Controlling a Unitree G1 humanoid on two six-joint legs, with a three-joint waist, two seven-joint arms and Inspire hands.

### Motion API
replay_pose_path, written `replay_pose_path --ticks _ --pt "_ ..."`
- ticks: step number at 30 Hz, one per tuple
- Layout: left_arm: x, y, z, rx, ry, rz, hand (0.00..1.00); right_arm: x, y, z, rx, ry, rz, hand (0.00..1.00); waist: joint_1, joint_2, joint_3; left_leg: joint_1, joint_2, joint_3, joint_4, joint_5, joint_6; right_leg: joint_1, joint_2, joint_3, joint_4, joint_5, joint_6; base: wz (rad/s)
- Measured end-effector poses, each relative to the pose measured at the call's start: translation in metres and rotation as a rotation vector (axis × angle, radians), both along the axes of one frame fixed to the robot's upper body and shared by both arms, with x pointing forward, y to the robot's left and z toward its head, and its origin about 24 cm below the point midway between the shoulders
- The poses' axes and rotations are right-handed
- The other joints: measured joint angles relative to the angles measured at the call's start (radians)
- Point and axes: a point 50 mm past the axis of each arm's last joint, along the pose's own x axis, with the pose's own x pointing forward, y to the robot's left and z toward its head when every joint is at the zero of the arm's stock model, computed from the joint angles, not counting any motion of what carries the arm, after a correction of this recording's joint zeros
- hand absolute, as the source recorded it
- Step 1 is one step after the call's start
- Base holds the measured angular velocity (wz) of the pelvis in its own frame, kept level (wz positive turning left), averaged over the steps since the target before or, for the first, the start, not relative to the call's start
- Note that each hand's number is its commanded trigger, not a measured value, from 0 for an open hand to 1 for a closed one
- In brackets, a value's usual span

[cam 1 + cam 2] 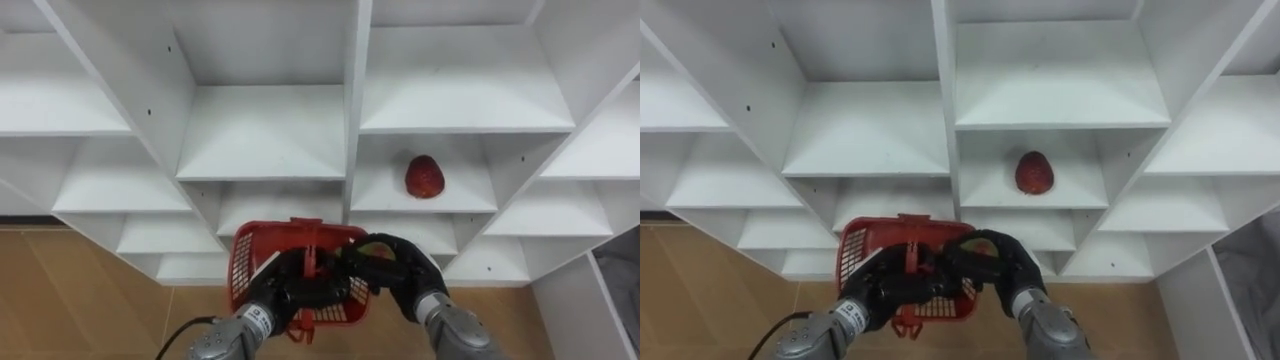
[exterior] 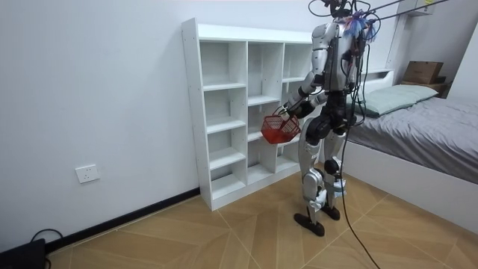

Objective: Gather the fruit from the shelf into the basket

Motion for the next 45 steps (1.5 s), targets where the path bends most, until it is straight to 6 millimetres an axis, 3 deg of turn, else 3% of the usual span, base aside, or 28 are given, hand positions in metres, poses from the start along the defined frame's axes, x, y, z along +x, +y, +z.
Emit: replay_pose_path --ticks 1,2,3,13,45 --pt "-0.0002 0.0001 -0.0004 0.002 0.004 0.002 1.0 0.0006 0.0001 -0.0007 0.001 0.006 0.002 0.52 -0.001 0.0 0.0 0.0 0.0 0.0 0.0 0.0 0.0 0.0 0.0 0.0 0.0 0.0 0.0 0.0" --pt "-0.0003 0.0001 -0.0005 0.003 0.006 0.002 1.0 0.0004 0.0 -0.0013 0.006 0.009 0.003 0.16 -0.001 0.0 0.0 0.0 0.001 0.0 0.0 0.0 0.0 0.001 0.0 -0.001 0.0 0.0 0.0 0.0" --pt "-0.0004 0.0 -0.0006 0.004 0.007 0.001 1.0 -0.0004 -0.0002 -0.0023 0.015 0.016 0.0 0.0 -0.001 0.0 0.0 0.001 0.001 0.0 0.0 0.0 0.0 0.002 0.0 -0.001 0.0 0.0 0.0 0.0" --pt "-0.0032 -0.001 -0.0041 0.021 0.047 -0.004 1.0 -0.0038 0.0001 -0.0061 0.044 0.05 0.01 0.0 -0.018 0.0 0.0 0.011 0.002 0.0 0.0 0.0 0.0 0.014 0.0 -0.001 -0.002 0.0 0.0 0.0" --pt "-0.0053 -0.0005 -0.0068 0.036 0.08 -0.003 1.0 -0.0072 0.002 -0.0086 0.052 0.068 0.038 0.0 -0.018 0.0 -0.0006 0.031 0.0 0.0 -0.001 0.0 0.0 0.034 0.0 -0.001 -0.003 0.0 0.0 0.0"
